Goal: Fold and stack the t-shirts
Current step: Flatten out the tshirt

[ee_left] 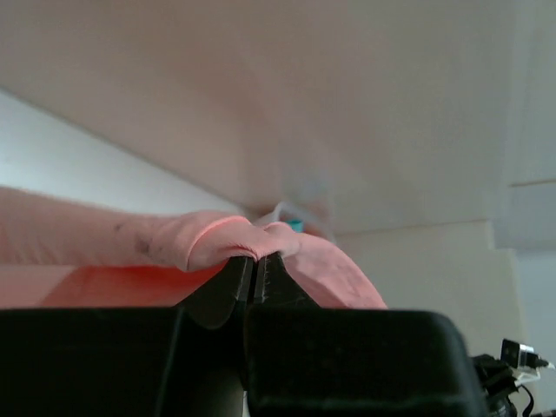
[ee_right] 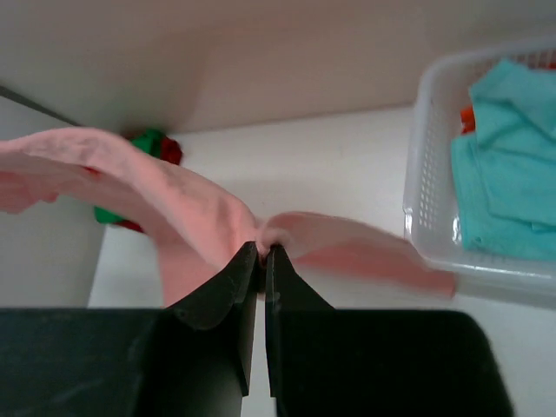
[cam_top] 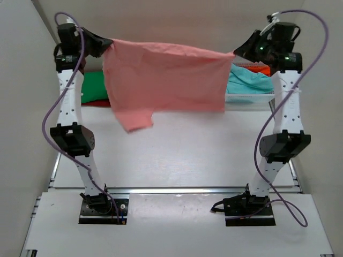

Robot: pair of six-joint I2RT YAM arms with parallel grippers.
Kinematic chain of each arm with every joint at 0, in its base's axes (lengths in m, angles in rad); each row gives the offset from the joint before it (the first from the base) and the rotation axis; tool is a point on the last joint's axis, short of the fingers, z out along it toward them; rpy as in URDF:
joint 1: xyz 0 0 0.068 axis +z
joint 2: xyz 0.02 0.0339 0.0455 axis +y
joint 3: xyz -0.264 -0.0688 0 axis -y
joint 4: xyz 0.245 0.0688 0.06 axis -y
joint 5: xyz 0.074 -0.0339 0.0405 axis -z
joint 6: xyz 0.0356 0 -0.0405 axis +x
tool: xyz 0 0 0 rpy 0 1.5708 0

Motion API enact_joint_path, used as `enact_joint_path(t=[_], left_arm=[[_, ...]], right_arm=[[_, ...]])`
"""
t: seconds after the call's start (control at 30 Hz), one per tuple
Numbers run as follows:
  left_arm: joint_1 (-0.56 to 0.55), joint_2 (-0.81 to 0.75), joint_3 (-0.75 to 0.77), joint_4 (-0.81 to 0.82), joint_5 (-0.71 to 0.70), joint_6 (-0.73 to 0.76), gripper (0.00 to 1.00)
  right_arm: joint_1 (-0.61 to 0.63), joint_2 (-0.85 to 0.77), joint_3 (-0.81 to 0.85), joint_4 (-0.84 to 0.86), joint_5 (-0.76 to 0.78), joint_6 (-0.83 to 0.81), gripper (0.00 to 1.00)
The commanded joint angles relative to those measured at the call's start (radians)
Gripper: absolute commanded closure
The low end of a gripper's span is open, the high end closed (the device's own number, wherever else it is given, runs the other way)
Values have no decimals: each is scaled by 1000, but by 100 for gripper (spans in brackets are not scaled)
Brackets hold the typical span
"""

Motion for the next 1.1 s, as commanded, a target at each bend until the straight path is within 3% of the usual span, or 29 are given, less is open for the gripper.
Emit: enact_joint_path(t=[0.0,0.13,0.3,0.33,0.53,0.63,0.7,0.73,0.77,0.87,0.93,0.97,1.03,1.07], left_arm=[[29,-239,-10,206,48,-54,100],[16,-362,-193,180,39,40,100],[-23,-620,-867,425,22,-15,100],[-35,-670,-932,448,6,-20,100],[-73,-921,-1497,373,-54,41,100],[-110,-997,-1684,338,-106,58,100],[-106,-1029,-1781,324,-119,72,92],[-109,-1045,-1830,315,-119,75,81],[-110,-1057,-1846,312,-125,80,76],[-124,-1088,-1895,252,-136,100,62],[-126,-1118,-1896,205,-154,111,69],[-121,-1135,-1896,186,-166,126,83],[-122,-1166,-1890,129,-191,135,96],[-119,-1186,-1886,96,-212,144,97]], right_arm=[[-52,-143,5,139,-80,53,100],[-56,-184,-159,123,-103,37,100],[-20,-240,-426,152,-123,-9,100],[-14,-256,-513,160,-121,-18,100],[55,-456,-1035,214,52,-42,100],[92,-543,-1260,241,95,-55,100],[102,-574,-1370,266,98,-52,100],[99,-589,-1434,267,101,-50,100],[97,-591,-1477,274,107,-49,100],[97,-620,-1532,246,147,-56,100],[102,-635,-1557,237,175,-72,100],[97,-637,-1566,226,176,-72,100],[94,-655,-1583,211,207,-76,100],[92,-663,-1586,205,205,-79,100]])
